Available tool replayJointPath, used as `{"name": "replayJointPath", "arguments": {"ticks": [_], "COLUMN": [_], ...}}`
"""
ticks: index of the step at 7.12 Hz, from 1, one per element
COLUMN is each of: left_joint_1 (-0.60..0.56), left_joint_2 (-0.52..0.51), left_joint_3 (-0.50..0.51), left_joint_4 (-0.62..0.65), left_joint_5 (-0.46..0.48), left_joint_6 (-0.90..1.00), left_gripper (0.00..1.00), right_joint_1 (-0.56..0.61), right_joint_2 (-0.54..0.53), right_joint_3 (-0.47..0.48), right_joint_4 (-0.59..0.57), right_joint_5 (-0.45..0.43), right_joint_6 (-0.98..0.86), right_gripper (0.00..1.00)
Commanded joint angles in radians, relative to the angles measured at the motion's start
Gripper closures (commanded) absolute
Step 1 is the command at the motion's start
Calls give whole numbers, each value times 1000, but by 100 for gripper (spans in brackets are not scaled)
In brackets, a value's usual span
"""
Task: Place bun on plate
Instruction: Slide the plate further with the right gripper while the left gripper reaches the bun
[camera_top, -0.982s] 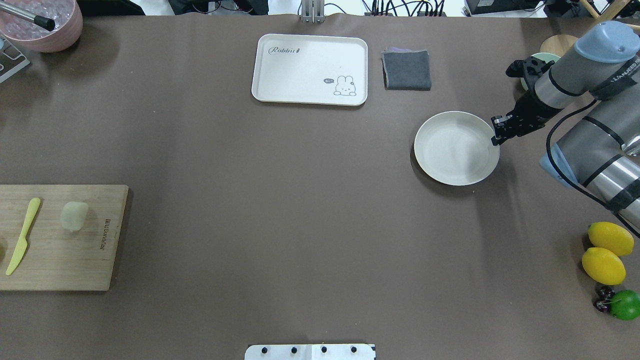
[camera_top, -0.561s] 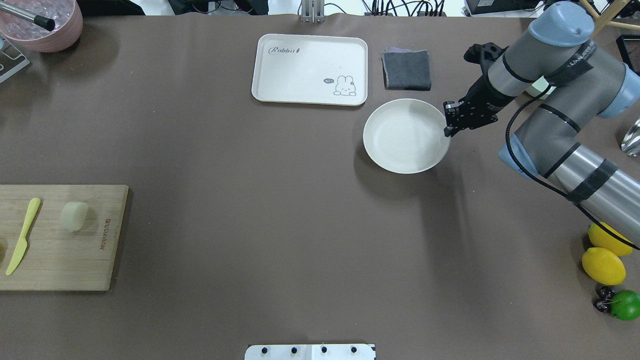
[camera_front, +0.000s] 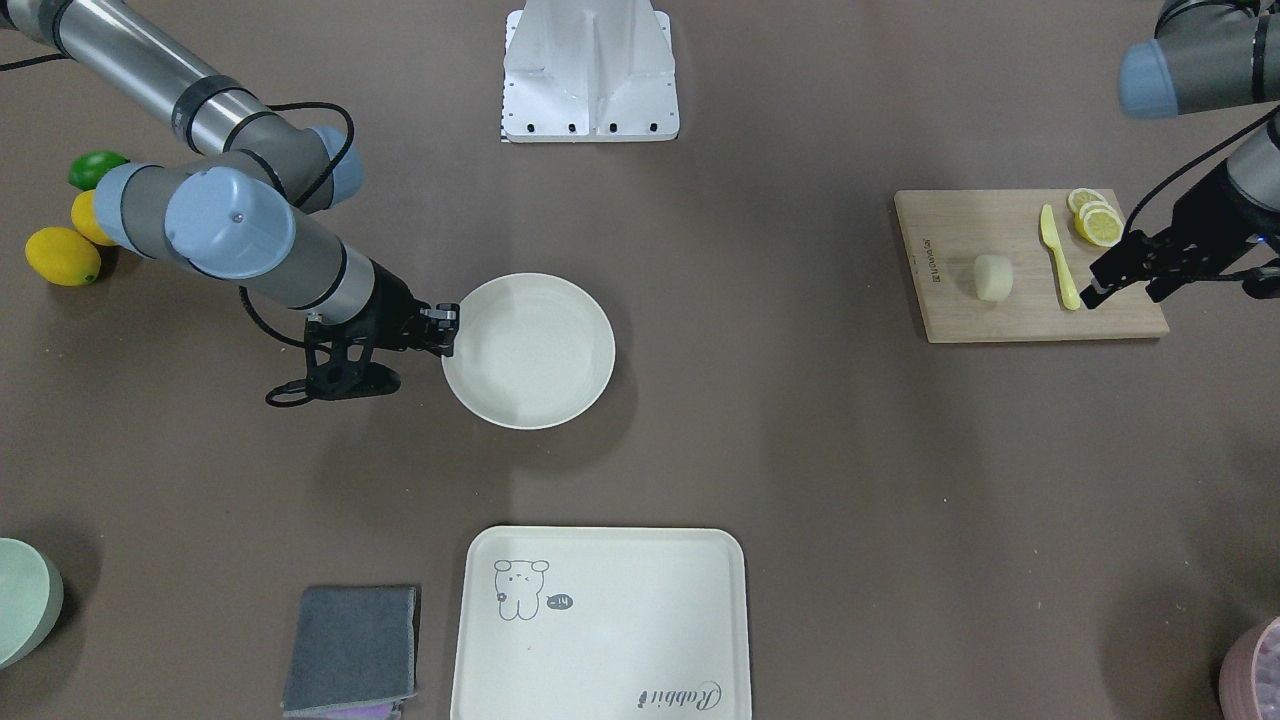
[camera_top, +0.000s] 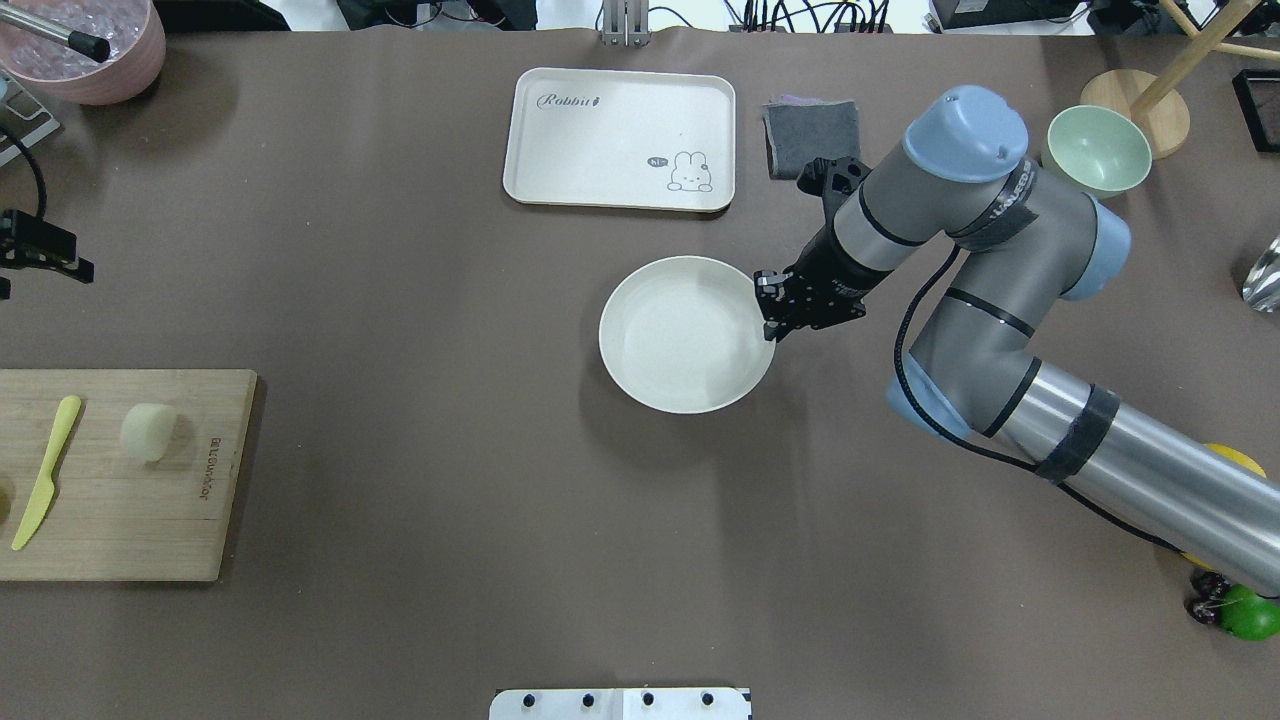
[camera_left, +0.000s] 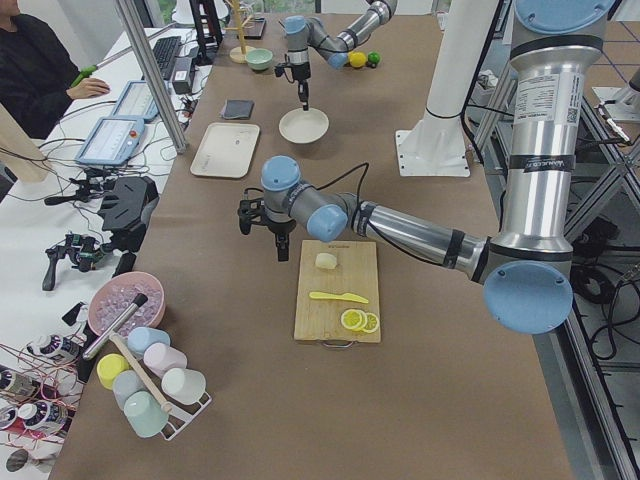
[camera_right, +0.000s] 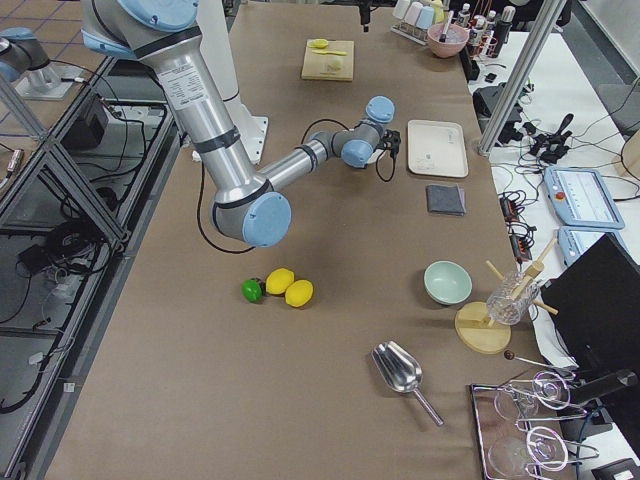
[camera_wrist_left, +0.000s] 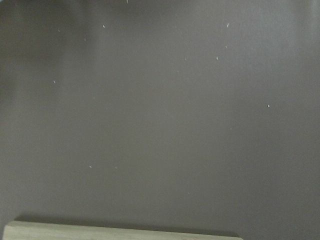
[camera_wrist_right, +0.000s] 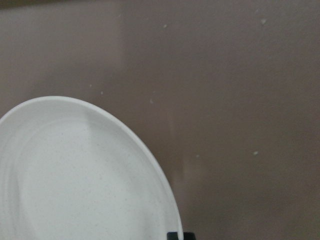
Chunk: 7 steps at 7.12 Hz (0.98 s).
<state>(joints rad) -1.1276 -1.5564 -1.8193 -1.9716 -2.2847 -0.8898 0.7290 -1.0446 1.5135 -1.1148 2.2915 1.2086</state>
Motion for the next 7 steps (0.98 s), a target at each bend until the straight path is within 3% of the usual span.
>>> {"name": "replayJointPath", "arguments": {"ticks": [1,2,7], "left_joint_1": [151,211,328], "left_joint_2": [58,61,91], "left_joint_3": [23,23,34], "left_joint_4": [-162,-165,-190], "left_joint_5": [98,155,202], "left_joint_6": [-141,-162,-199], "left_gripper": [5,5,8], "right_joint_1": [-83,-112,-128], "right_joint_2": [23,47,43], "right_joint_3": [-3,-9,-7], "right_joint_4": [62,63,66], "right_joint_5": [-63,-93,-115], "right_joint_6": [94,136,140], "right_gripper": [100,100,100]}}
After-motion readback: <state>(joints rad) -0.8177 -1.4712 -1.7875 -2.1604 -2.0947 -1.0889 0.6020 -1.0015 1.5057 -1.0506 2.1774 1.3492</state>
